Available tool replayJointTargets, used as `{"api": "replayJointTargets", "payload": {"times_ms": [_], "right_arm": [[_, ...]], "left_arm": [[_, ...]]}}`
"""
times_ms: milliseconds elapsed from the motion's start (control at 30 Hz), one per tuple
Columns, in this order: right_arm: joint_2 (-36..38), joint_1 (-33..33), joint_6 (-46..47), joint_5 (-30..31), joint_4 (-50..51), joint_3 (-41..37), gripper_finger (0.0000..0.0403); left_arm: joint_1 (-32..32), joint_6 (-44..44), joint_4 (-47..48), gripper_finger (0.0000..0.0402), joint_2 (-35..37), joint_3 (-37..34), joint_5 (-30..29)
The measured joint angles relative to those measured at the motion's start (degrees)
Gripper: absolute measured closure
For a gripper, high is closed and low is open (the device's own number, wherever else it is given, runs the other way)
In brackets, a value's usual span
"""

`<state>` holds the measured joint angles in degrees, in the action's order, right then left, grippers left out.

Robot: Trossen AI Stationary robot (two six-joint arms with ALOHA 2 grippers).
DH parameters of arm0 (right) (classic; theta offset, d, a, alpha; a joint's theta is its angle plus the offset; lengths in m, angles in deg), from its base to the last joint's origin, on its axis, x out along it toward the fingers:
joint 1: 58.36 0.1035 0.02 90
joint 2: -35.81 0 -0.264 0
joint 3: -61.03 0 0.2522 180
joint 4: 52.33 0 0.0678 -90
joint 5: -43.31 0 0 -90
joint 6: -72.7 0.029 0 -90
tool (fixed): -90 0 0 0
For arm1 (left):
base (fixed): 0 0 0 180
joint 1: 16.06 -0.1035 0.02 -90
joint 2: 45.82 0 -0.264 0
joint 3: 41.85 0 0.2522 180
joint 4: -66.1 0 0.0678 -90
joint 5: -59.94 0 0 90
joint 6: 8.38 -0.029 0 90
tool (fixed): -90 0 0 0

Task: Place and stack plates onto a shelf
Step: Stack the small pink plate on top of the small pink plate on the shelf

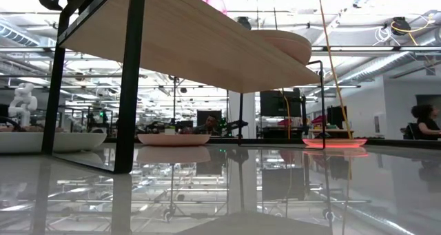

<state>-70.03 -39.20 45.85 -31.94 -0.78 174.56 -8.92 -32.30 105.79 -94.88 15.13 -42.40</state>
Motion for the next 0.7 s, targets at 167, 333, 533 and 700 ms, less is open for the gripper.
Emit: {"api": "replayJointTargets", "payload": {"times_ms": [167, 333, 533, 700], "right_arm": [[0.0, 0.0, -0.7, 0.0, -0.3, 0.0, 0.0403], [-0.2, -0.1, -2.0, 0.0, -1.3, -1.5, 0.0403], [-0.3, -0.1, -2.8, 0.0, -3.4, -2.7, 0.0400], [-0.3, -0.1, -1.9, 0.1, -3.4, -2.7, 0.0375]], "left_arm": [[0.0, 0.0, 0.0, 0.0320, 0.0, 0.0, 0.0], [0.0, 0.0, 0.0, 0.0320, 0.0, 0.0, 0.0], [0.0, 0.0, 0.0, 0.0320, 0.0, 0.0, 0.0], [0.0, 0.0, 0.0, 0.0320, 0.0, 0.0, 0.0]]}}
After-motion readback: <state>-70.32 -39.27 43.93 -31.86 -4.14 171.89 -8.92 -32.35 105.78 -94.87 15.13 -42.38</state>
